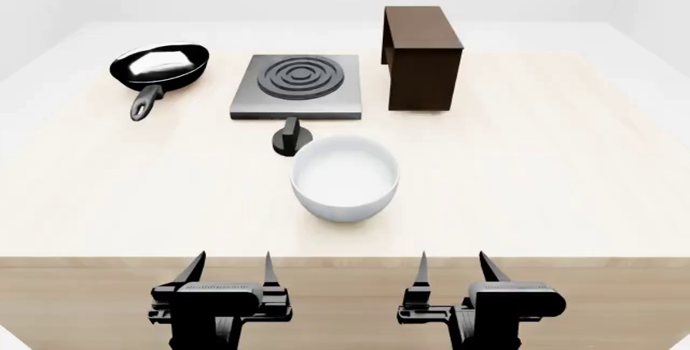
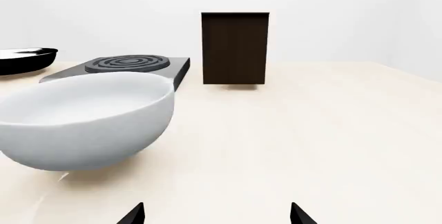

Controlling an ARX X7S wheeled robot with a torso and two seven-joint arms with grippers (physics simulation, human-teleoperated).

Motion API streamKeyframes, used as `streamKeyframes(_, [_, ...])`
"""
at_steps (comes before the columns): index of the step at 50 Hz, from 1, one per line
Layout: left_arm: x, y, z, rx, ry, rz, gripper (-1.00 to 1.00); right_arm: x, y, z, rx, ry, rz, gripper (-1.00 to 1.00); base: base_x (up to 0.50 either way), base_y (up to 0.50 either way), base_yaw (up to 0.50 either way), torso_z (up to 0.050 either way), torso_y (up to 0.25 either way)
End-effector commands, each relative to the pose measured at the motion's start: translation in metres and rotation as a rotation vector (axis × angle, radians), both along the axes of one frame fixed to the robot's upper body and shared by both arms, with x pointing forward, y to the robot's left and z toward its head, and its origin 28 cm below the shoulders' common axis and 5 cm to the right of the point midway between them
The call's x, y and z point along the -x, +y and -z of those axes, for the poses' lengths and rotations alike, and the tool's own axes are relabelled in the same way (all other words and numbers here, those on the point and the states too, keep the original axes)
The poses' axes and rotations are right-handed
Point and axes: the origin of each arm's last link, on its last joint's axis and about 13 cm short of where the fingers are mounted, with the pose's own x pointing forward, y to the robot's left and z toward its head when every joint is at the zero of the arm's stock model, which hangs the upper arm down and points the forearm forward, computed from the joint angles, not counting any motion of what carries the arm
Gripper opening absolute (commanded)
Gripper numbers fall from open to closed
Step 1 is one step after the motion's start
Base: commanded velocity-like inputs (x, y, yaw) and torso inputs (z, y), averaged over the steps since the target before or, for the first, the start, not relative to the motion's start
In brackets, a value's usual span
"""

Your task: Turn on the stove.

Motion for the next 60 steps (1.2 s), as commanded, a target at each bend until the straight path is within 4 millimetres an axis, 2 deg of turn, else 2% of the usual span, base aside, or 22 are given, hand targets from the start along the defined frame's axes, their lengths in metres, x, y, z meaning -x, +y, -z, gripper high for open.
streamKeyframes(1, [0.0, 0.0, 0.0, 0.0, 0.0, 0.0, 1.0, 0.001, 0.0, 0.0, 0.0, 0.0, 0.0, 1.0, 0.0, 0.0, 0.0, 0.0, 0.0])
streamKeyframes(29, [-0.001, -0.001, 0.001, -0.027, 0.015, -0.01, 1.0, -0.001, -0.001, -0.001, -0.015, 0.016, 0.014, 1.0, 0.0, 0.0, 0.0, 0.0, 0.0])
streamKeyframes(30, [0.009, -0.002, 0.007, -0.009, 0.012, 0.008, 1.0, 0.062, 0.07, -0.01, 0.499, 0.202, -0.646, 1.0, 0.0, 0.0, 0.0, 0.0, 0.0])
streamKeyframes(31, [-0.001, -0.001, 0.001, -0.026, 0.015, -0.01, 1.0, -0.001, -0.001, -0.001, -0.007, 0.015, 0.031, 1.0, 0.0, 0.0, 0.0, 0.0, 0.0])
streamKeyframes(45, [-0.001, -0.001, 0.001, -0.042, -0.009, -0.084, 1.0, 0.0, 0.0, -0.001, 0.001, 0.0, 0.006, 1.0, 0.0, 0.0, 0.0, 0.0, 0.0])
streamKeyframes(53, [-0.001, -0.001, 0.001, -0.05, -0.022, -0.123, 1.0, -0.002, 0.0, -0.001, -0.012, 0.01, 0.016, 1.0, 0.0, 0.48, 0.0, 0.0, 0.0])
streamKeyframes(54, [-0.001, -0.001, 0.001, -0.025, 0.016, -0.008, 1.0, -0.002, 0.0, -0.001, -0.011, 0.009, 0.018, 1.0, 0.0, 0.5, 0.0, 0.0, 0.0])
streamKeyframes(60, [-0.001, -0.001, 0.001, -0.025, 0.016, -0.007, 1.0, -0.001, -0.001, -0.001, -0.017, 0.008, 0.016, 1.0, 0.0, 0.5, 0.0, 0.0, 0.0])
